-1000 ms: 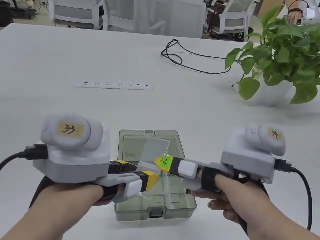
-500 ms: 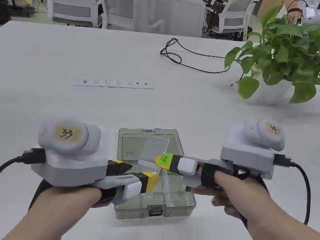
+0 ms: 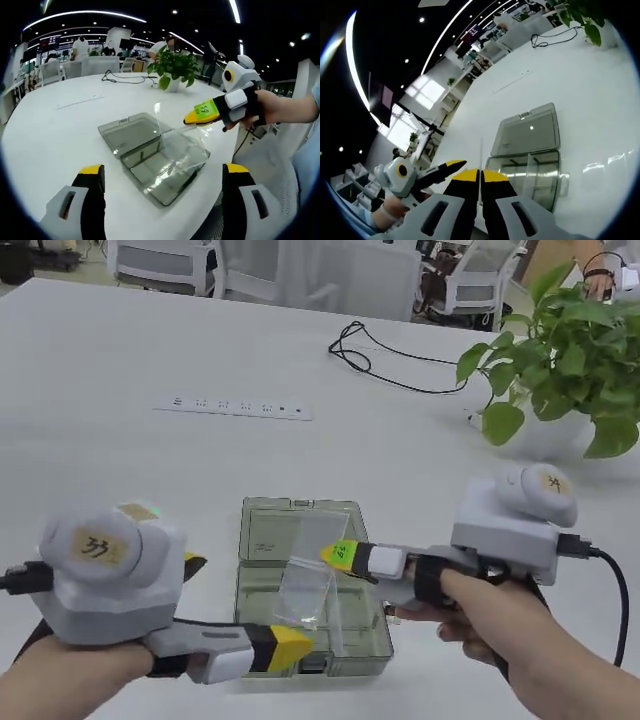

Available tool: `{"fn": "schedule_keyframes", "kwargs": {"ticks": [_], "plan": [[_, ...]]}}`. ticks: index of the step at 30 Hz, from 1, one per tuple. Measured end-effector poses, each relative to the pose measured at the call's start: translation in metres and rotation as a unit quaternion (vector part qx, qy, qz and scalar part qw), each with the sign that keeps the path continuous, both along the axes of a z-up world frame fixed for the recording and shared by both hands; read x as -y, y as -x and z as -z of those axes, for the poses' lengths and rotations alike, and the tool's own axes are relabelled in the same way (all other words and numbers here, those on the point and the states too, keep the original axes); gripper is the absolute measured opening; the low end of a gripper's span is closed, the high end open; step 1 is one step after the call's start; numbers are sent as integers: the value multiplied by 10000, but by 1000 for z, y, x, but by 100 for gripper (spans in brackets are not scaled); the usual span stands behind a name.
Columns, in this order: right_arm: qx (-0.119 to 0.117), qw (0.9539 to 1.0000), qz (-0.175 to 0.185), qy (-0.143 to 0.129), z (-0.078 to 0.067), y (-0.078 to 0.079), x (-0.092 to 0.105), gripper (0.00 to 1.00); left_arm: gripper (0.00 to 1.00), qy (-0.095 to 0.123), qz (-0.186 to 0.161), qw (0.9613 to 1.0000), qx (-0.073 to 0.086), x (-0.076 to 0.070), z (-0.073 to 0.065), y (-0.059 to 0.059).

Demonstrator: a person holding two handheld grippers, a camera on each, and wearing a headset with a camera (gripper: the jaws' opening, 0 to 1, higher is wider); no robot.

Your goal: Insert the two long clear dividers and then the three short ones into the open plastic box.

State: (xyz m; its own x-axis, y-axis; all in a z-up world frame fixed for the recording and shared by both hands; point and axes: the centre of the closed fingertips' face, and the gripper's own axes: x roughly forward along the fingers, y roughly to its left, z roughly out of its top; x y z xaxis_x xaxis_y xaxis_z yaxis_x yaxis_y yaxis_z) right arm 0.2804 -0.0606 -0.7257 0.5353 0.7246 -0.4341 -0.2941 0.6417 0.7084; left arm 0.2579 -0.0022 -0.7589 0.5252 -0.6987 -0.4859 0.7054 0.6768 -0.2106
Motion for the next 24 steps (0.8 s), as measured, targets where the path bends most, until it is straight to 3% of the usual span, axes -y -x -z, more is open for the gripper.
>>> {"fn": "schedule_keyframes", "kwargs": {"ticks": [5, 7, 9, 10, 12, 13, 15, 20, 23, 24], "plan": [[-122, 9999, -80, 88, 3, 0, -2, 2, 100, -132, 179, 9997, 87, -6, 8, 5], [-197, 9997, -101, 124, 5, -1, -1, 2, 100, -143, 188, 9995, 194, -10, 9, 4], [-403, 9991, -89, 33, 5, 0, -2, 2, 100, 18, 158, 9997, 206, -10, 7, 4], [-440, 9990, -95, 39, 5, -1, -2, 2, 100, 160, 109, 9997, 121, -9, 6, 5], [-519, 9985, -108, 145, 6, -2, 0, 2, 100, 113, 47, 9998, 176, -12, 7, 3], [-567, 9981, -142, 199, 6, -4, 0, 2, 100, 77, 33, 9996, 280, -13, 7, 1], [-661, 9974, -160, 239, 6, -5, 1, 2, 100, 36, 20, 9997, 248, -15, 9, 1], [-1012, 9928, -335, 538, 11, -8, 3, 2, 100, -160, 112, 9983, 552, -16, 10, 4], [-1166, 9905, -409, 606, 12, -10, 1, 2, 100, -246, 112, 9976, 631, -17, 13, 3], [-1366, 9875, -509, 595, 13, -6, -2, 2, 100, -247, 103, 9977, 630, -18, 14, 3]]}}
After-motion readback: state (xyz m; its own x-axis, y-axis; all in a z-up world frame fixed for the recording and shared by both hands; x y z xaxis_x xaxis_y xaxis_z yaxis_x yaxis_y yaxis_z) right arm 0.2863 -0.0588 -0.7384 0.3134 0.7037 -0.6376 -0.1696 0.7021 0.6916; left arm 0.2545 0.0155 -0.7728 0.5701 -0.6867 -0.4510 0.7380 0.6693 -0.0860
